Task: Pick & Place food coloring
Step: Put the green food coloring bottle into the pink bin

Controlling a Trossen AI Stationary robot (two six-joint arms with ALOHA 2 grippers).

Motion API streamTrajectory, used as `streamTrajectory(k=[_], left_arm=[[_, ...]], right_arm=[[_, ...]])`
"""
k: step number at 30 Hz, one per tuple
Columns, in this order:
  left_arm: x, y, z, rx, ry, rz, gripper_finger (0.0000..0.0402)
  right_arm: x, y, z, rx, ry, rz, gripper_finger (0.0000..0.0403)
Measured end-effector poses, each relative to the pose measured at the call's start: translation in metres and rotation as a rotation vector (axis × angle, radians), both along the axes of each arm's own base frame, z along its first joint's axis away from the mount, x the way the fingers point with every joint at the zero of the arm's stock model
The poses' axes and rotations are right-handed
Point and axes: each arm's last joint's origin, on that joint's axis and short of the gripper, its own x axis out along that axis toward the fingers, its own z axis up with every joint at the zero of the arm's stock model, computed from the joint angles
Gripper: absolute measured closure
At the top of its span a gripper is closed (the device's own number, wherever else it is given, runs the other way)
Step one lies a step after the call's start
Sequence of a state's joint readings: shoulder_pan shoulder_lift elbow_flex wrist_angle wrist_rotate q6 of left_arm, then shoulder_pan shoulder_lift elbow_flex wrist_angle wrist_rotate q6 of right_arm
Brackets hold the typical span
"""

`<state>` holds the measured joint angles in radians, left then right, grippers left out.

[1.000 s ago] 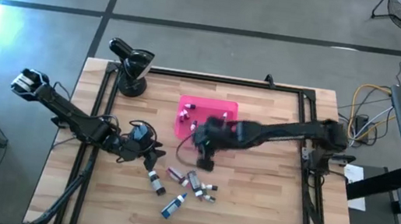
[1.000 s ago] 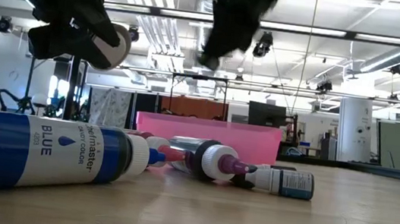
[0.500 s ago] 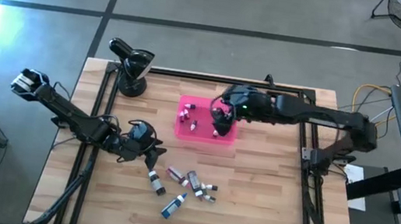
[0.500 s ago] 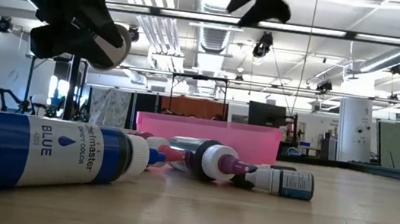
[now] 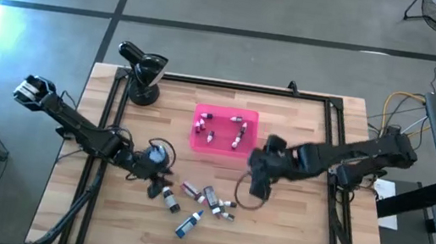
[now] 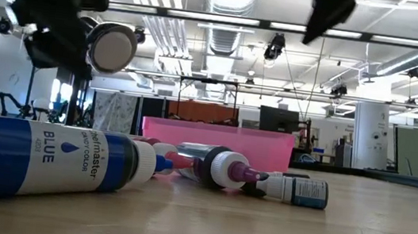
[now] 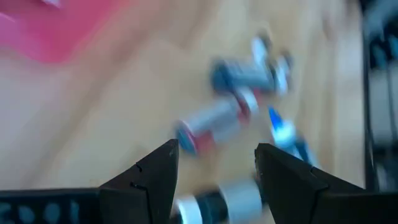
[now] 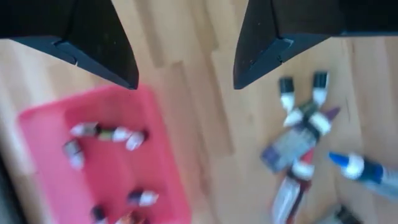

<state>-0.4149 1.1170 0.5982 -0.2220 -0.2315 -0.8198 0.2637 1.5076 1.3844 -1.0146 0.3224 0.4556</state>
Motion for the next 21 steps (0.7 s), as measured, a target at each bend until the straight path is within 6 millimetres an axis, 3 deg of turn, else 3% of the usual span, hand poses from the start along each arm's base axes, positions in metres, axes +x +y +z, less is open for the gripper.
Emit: streamTrajectory(k=[3, 6, 10, 16, 21], left_arm=[[0.0, -0.005, -0.007, -0.07, 0.072, -0.078, 0.0213], [0.001, -0.004, -0.012, -0.16, 0.174, 0.024, 0.0213], [0.004, -0.007, -0.015, -0.1, 0.213, -0.021, 0.0216], [0.014, -0.011, -0.001, 0.032, 0.143, -0.167, 0.0219], [0.015, -0.01, 0.0, 0.111, 0.128, -0.188, 0.0219]], right_arm=[[-0.005, 0.009, -0.013, 0.025, 0.022, -0.054, 0.0153], [-0.009, 0.013, -0.024, 0.057, 0.032, -0.137, 0.0154], [-0.014, 0.021, -0.031, 0.064, 0.046, -0.137, 0.015], [-0.015, 0.035, -0.051, 0.235, 0.097, -0.005, 0.0152], [-0.012, 0.055, -0.078, 0.224, -0.051, 0.238, 0.0156]])
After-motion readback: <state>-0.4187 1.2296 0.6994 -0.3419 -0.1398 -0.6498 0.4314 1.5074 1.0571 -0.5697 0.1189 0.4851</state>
